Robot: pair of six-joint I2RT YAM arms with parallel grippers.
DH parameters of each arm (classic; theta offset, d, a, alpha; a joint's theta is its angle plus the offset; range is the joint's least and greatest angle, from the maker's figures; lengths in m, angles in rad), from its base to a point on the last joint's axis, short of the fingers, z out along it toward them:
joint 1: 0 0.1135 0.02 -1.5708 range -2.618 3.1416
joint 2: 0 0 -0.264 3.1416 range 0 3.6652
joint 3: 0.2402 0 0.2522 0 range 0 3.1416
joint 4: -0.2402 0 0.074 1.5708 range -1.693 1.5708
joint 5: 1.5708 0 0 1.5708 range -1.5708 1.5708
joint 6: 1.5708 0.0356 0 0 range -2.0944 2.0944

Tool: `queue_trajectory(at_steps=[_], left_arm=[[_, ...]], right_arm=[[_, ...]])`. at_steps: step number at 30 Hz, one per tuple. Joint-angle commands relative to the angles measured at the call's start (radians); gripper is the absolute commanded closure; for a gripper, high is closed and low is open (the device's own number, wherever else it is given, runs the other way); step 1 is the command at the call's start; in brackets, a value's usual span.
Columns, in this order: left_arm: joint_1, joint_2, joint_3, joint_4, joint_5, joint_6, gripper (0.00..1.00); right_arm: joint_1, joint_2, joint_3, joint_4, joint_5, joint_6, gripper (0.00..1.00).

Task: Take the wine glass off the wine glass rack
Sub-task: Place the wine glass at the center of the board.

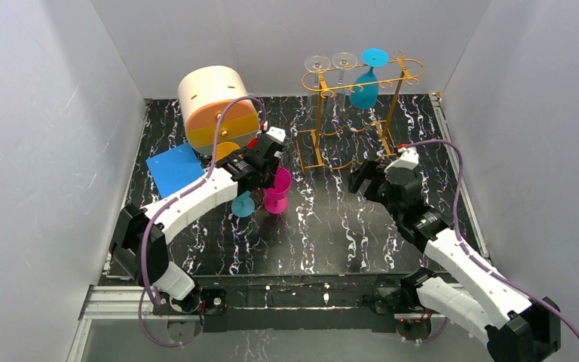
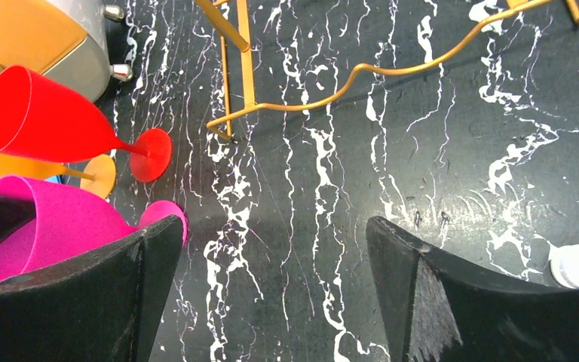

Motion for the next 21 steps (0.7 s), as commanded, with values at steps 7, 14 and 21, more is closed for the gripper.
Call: queue_trajectory(at_steps=[7, 14, 21], left_arm=[[0.002, 0.004, 0.056, -0.049, -0.086, 0.003, 1.00], [0.017, 0.024, 0.075, -0.046, -0.078, -0.033, 1.00], [0.039, 0.016, 0.068, -0.053, -0.070, -0.063, 0.81]], right_arm=[[-0.165, 0.068, 0.063, -0.047, -0.249, 0.094, 0.01], [-0.186, 0.083, 0.102, -0.107, -0.266, 0.079, 0.01], [-0.192, 0.073, 0.146, -0.130, -0.244, 0.057, 0.01]])
